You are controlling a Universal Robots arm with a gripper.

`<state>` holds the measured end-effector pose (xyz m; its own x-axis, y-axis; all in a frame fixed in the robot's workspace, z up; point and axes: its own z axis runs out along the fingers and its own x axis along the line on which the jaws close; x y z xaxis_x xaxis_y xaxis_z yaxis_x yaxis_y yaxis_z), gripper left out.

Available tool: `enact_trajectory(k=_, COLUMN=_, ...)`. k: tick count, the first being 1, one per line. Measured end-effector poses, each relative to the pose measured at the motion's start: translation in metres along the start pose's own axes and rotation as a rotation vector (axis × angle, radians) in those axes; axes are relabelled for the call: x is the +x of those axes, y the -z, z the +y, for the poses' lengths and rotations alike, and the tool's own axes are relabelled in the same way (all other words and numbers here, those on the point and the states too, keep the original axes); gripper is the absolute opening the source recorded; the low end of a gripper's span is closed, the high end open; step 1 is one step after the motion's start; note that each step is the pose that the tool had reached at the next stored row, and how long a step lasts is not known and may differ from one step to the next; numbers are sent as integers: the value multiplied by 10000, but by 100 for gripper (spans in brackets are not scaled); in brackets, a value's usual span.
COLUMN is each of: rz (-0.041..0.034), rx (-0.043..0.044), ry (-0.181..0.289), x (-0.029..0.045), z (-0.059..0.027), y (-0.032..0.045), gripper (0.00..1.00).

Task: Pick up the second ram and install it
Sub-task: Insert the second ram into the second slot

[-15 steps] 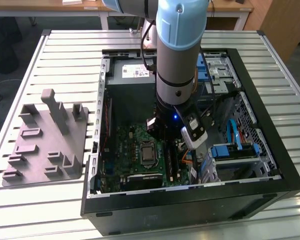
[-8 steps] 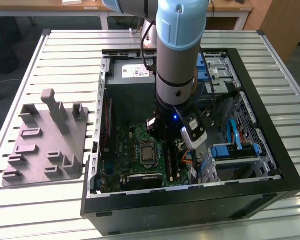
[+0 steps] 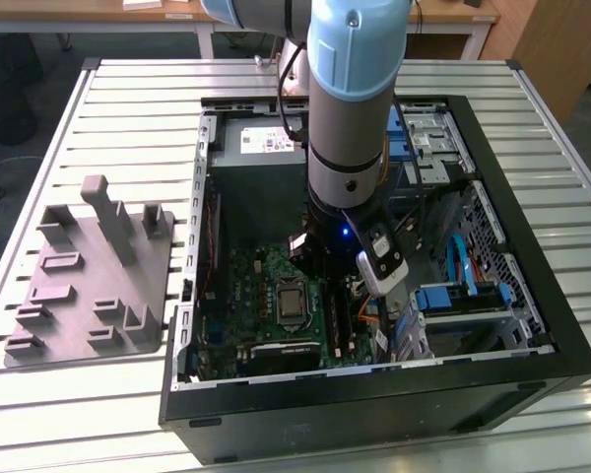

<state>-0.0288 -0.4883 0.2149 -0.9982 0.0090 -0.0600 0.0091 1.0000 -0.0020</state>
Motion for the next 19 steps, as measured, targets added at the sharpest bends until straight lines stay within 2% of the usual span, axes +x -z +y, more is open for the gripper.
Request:
enact_trajectory(k=10, rz=11, rx=20, ry=2, x=-7, z=3, y=-32, gripper=14)
enact_trajectory(k=19, rz=43, rx=34, ry=1, x=-15, z=2, y=-99, gripper=14)
